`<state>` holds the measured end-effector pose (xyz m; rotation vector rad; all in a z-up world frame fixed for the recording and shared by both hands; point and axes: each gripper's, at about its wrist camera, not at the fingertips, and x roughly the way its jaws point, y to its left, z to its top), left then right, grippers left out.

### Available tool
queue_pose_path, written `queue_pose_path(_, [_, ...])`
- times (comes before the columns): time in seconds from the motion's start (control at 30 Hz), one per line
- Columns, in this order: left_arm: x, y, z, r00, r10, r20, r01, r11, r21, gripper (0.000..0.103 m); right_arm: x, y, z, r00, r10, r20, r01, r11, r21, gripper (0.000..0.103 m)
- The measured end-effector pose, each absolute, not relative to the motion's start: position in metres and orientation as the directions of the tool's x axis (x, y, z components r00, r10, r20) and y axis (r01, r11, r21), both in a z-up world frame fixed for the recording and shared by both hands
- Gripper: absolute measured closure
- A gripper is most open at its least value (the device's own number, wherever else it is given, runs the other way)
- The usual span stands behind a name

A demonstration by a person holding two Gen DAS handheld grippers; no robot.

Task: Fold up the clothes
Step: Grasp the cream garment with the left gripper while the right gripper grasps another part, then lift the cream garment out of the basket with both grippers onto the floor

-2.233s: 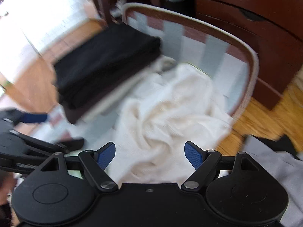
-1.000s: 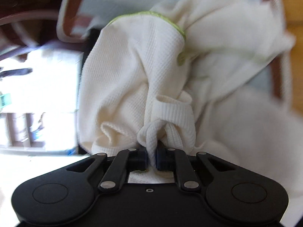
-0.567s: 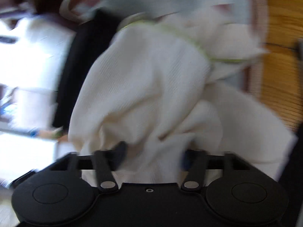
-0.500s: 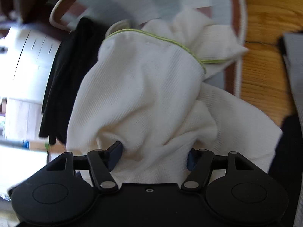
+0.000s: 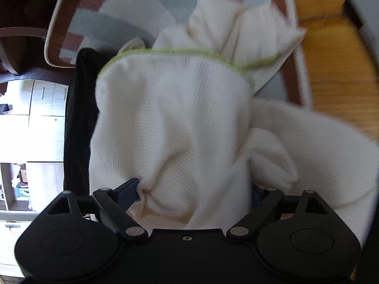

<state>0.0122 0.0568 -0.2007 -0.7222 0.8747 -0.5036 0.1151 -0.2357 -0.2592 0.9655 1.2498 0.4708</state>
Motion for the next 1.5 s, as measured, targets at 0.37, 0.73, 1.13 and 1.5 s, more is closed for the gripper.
queue_pose_path(0.37, [-0.037,0.065,-0.148,0.622,-0.724,-0.299,0.249,0.545,-0.801,0.083,0.079,-0.212,-0.216,0.240,0.904,-0.352,0.074,0.345,0.936,0.061])
queue_pose_path(0.73, [-0.104,0.106,-0.067,0.739,-0.633,-0.231,0.314,0.627,-0.713,0.083,0.069,-0.130,-0.118,0.082,0.949,-0.305,-0.334,0.315,0.889,0.061])
queue_pose_path(1.13, [-0.214,0.155,0.025,0.929,-0.268,-0.257,0.119,0.871,-0.477,0.083,0.016,-0.008,-0.024,-0.212,0.932,-0.293,-0.620,0.103,0.778,0.061])
queue_pose_path(1.5, [-0.293,0.219,0.097,0.978,0.147,-0.149,-0.193,0.910,-0.368,0.084,-0.021,0.135,0.066,-0.431,0.847,-0.311,-0.760,-0.156,0.631,0.061])
